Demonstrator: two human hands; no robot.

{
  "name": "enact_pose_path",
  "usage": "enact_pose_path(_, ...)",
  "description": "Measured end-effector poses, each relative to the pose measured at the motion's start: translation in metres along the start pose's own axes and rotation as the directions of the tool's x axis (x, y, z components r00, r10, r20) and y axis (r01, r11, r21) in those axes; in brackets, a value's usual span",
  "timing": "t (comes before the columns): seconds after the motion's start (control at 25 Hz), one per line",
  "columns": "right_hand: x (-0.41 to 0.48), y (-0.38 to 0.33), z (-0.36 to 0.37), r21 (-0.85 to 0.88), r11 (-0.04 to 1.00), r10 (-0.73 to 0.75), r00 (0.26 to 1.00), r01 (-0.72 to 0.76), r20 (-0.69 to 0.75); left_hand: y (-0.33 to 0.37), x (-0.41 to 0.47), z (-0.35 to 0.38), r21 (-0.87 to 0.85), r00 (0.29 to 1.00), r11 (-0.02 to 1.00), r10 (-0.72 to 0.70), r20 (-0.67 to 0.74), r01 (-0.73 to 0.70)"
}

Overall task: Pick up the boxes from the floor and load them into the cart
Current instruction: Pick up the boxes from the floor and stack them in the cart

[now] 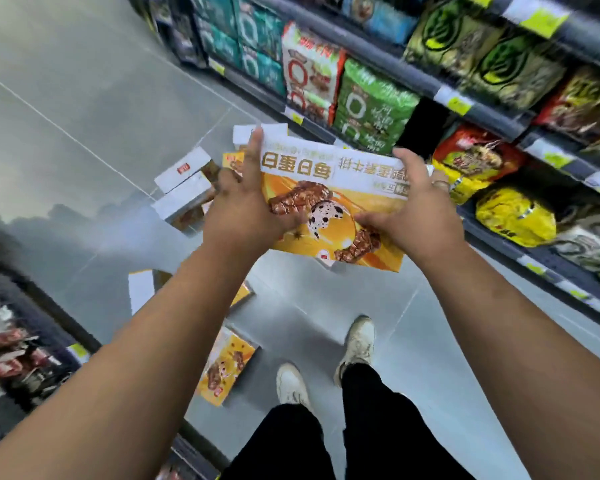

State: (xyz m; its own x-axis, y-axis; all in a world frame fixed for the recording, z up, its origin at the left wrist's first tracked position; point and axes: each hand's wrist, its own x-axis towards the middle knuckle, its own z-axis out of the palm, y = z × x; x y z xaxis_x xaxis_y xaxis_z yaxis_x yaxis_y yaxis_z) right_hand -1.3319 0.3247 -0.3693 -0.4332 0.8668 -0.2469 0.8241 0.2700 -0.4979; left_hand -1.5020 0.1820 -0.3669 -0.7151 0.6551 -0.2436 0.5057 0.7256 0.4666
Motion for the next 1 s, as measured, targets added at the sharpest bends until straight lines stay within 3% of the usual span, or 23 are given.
enact_pose_path(0.16,-0.053,0.003,-0.088,-0.038,0.997,0.063,0.990,-0.068,-0.125,0.068,-0.037,-0.040,0.101,0.977,0.974,0.197,0.077,-0.204)
enact_pose_path(0.4,-0.147,0.055,-0.170,0.003,0.962,0.263,0.925,-0.273,-0.272,0.172,-0.098,-0.047,0.042,0.914,0.923,0.371,0.163,-0.382)
enact_pose_path(0.6,-0.222,0.136,-0.232,0.197,0.896,0.445,0.789,-0.399,-0.425,0.283,-0.168,-0.019,-0.027,0.791,0.807,0.584,0.184,-0.590)
enact_pose_path(1.0,-0.379,0.364,-0.374,0.255,0.767,0.627,0.602,-0.589,-0.495,0.488,-0.374,0.111,-0.112,0.541,0.588,0.792,0.284,-0.801)
